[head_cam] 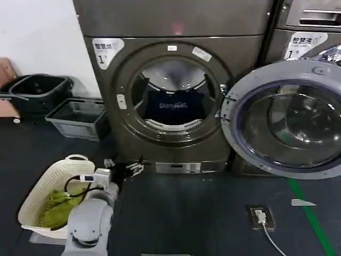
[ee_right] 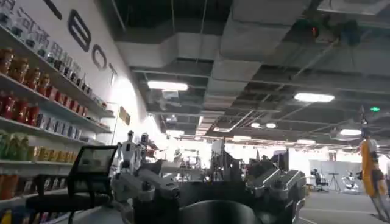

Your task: Grasp the clothes from the dryer.

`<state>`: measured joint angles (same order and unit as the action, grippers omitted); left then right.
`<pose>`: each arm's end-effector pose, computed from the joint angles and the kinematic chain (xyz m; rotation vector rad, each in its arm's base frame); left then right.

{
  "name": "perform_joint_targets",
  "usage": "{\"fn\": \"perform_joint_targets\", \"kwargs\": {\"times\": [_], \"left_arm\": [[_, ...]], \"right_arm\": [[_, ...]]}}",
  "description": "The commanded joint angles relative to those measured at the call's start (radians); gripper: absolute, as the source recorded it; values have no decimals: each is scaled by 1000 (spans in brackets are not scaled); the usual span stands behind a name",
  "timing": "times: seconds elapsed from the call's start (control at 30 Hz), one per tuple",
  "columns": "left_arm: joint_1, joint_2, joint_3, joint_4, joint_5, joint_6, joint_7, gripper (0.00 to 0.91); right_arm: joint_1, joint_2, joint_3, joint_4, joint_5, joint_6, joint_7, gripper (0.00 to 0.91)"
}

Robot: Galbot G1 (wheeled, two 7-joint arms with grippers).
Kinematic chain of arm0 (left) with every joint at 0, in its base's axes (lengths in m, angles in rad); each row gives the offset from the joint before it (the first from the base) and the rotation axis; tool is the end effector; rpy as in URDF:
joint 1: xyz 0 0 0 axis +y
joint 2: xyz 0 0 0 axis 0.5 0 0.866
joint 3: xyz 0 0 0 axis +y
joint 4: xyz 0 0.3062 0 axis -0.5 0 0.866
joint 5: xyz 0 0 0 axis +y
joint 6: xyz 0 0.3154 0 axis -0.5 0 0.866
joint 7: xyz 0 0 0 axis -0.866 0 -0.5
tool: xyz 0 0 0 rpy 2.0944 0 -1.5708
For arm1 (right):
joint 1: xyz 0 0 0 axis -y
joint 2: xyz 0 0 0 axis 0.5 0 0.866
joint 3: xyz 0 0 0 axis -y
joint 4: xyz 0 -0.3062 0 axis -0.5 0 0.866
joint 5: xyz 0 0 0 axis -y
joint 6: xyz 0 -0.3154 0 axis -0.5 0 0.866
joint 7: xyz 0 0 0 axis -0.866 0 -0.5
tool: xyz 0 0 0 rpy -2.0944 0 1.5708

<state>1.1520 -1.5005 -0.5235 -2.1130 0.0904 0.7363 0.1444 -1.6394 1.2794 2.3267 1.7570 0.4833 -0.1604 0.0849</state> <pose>0.2537 0.0101 -0.1706 -0.1281 -2.8269 -0.1774 -0.1433 -0.3601 -0.0852 2.1003 1.9979 -0.4698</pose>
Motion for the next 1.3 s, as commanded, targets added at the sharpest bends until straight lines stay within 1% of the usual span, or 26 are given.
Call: {"fn": "perform_joint_targets", "kwargs": {"times": [0.03,0.9,1.03,1.2,1.23,1.3], "left_arm": [[-1,0,-1,2,-5,49,-5,907],[7,-4,9,2,1,49,-7,907],[11,-5,10,5,0,49,-4,907],[12,-5,10,4,1,49,-1,907],[12,-5,10,4,4,49,0,907],[11,-4,9,4,-3,49,0,907]], "right_arm": [[0,0,0,-1,0,1,1,907],[-7,16,3,-16,1,9,1,907],[-7,17,3,-19,4,21,3,907],[-12,18,8,-30,4,29,13,907],[-14,18,6,-33,2,44,29,907],[-15,18,7,-35,1,50,34,907]]}}
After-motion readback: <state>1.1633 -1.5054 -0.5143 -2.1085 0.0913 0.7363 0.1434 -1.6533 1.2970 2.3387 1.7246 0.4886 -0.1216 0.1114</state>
